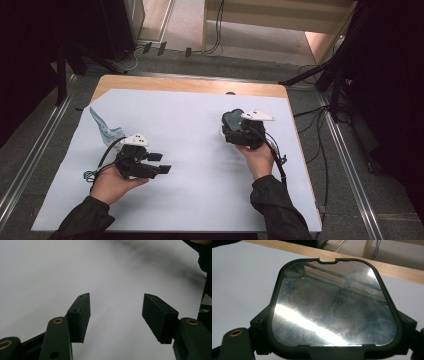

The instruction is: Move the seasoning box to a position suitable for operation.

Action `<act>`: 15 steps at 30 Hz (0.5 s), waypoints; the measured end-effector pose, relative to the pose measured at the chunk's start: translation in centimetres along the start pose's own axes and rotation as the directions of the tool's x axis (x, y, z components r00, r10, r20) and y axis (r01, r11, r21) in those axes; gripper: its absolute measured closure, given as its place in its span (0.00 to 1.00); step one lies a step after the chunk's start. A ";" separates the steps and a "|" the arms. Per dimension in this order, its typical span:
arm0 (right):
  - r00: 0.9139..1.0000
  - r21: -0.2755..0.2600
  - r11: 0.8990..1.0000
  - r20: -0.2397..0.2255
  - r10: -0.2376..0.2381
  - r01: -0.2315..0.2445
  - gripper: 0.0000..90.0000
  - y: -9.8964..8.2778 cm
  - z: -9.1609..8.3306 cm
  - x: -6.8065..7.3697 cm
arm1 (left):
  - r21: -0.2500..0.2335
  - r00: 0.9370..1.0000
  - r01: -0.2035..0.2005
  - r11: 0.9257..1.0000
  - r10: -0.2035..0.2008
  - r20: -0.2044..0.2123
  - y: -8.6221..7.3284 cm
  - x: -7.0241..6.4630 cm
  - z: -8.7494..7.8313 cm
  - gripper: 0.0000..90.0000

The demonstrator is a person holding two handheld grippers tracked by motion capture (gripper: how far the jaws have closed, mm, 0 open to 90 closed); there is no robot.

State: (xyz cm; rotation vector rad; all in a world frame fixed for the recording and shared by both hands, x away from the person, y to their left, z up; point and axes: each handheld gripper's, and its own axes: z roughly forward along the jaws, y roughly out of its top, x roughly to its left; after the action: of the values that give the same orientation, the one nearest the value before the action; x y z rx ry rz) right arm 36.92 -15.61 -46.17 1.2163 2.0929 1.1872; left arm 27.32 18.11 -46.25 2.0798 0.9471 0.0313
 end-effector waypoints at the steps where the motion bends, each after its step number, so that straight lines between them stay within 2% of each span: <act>1: 1.000 0.001 1.000 -0.011 -0.010 0.010 0.18 0.0 -0.1 0.3 | 0.000 1.000 -0.005 1.000 0.005 -0.001 0.2 0.0 0.0 0.45; 4: 0.999 0.003 1.000 -0.043 -0.020 0.020 0.18 -0.2 -0.2 1.0 | 0.008 1.000 -0.016 1.000 0.016 -0.005 0.8 0.1 0.2 0.45; 5: 0.998 0.002 1.000 -0.055 -0.023 0.023 0.18 -0.2 -0.2 1.2 | 0.010 1.000 -0.020 1.000 0.020 -0.007 0.9 0.1 0.2 0.47; 6: 0.997 0.000 1.000 -0.067 -0.024 0.024 0.18 -0.3 -0.1 1.5 | 0.005 1.000 -0.022 1.000 0.022 0.005 0.8 0.2 0.2 0.54; 8: 0.996 0.000 0.999 -0.083 -0.035 0.035 0.18 -0.5 -0.1 2.1 | -0.023 1.000 -0.017 1.000 0.017 0.017 0.5 0.4 0.4 0.57; 10: 0.993 0.003 0.999 -0.105 -0.045 0.046 0.18 -0.6 0.0 2.7 | 0.009 0.999 -0.011 1.000 0.011 0.034 0.2 0.5 0.9 0.60; 11: 0.992 0.008 0.999 -0.116 -0.049 0.050 0.18 -0.7 0.1 3.0 | 0.033 0.999 -0.023 0.999 0.022 0.024 0.0 0.5 1.2 0.60; 15: 0.985 0.008 0.998 -0.160 -0.066 0.068 0.18 -1.1 0.2 4.3 | 0.049 0.999 -0.025 0.998 0.024 0.024 -0.4 0.3 1.7 0.57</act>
State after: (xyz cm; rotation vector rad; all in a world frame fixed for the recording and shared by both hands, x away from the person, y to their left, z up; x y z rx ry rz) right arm 34.35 -12.12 -46.99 1.0790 2.2421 1.2797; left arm 27.81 17.31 -47.70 2.1324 0.9165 -0.0029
